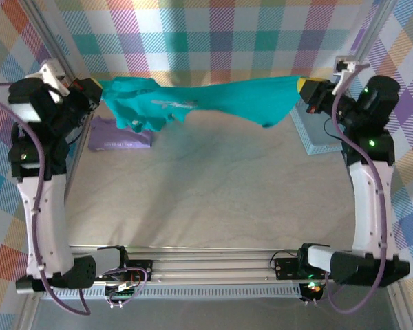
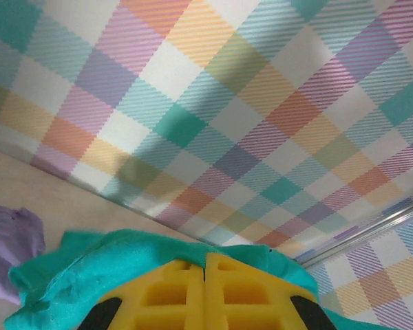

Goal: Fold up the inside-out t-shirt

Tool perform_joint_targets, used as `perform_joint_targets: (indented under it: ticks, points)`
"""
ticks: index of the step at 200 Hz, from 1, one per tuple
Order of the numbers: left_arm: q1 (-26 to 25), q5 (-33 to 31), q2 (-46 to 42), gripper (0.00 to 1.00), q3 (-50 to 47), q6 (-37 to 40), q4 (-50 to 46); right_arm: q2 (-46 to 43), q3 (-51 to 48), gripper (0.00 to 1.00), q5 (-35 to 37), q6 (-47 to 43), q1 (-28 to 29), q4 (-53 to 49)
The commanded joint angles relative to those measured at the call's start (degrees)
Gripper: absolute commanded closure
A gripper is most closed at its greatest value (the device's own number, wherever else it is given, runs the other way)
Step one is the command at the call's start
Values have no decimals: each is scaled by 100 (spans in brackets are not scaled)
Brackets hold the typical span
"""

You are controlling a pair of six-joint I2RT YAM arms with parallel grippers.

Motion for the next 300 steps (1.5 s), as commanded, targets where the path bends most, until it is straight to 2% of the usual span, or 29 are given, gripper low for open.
perform_joint_targets:
  ticks: [1,30,53,89,119,140,169,178,192,213,227,243,257,276,300]
  points:
    - [45,-420,-712,100,873,391,-9,-898,155,100,161,-231,-38,-139]
    - [40,-779,-910,100,1414,545,-142,-1371,418,100,290,-256,-35,-523]
    - [43,-848,-509,100,1622,620,-329,-1362,540,100,332,-295,-37,-649]
    - [41,-520,277,100,909,483,129,-878,211,100,356,-304,-39,-335]
    - [-14,-508,1103,100,44,337,829,2,-361,100,333,-220,-32,385]
    - [-80,-422,1941,100,-220,273,1232,903,-613,100,434,-177,99,974]
    - [-281,-480,3185,100,-382,229,1870,2656,-314,91,890,-335,406,1475]
    - [-334,-481,3618,93,-255,231,1938,3319,56,84,1005,-309,455,1448]
    - [-356,-496,4303,77,205,252,1747,4374,983,74,1161,-343,492,998]
    - [-358,-723,4857,55,876,427,1136,5484,2463,67,1534,-575,570,-182]
    - [-359,-814,4697,46,728,510,1066,5605,2781,60,1711,-728,654,-709]
    - [-389,-645,4064,40,-174,408,1503,5197,2274,58,1921,-826,848,-903]
    - [-510,-381,3190,34,-1396,269,2239,4559,1331,57,2160,-800,1107,-1036]
    - [-939,-299,2105,25,-3052,306,3211,3493,-404,53,2422,-580,1628,-899]
    - [-1516,129,1237,23,-4641,302,4009,2468,-2046,48,2741,-279,2370,-1290]
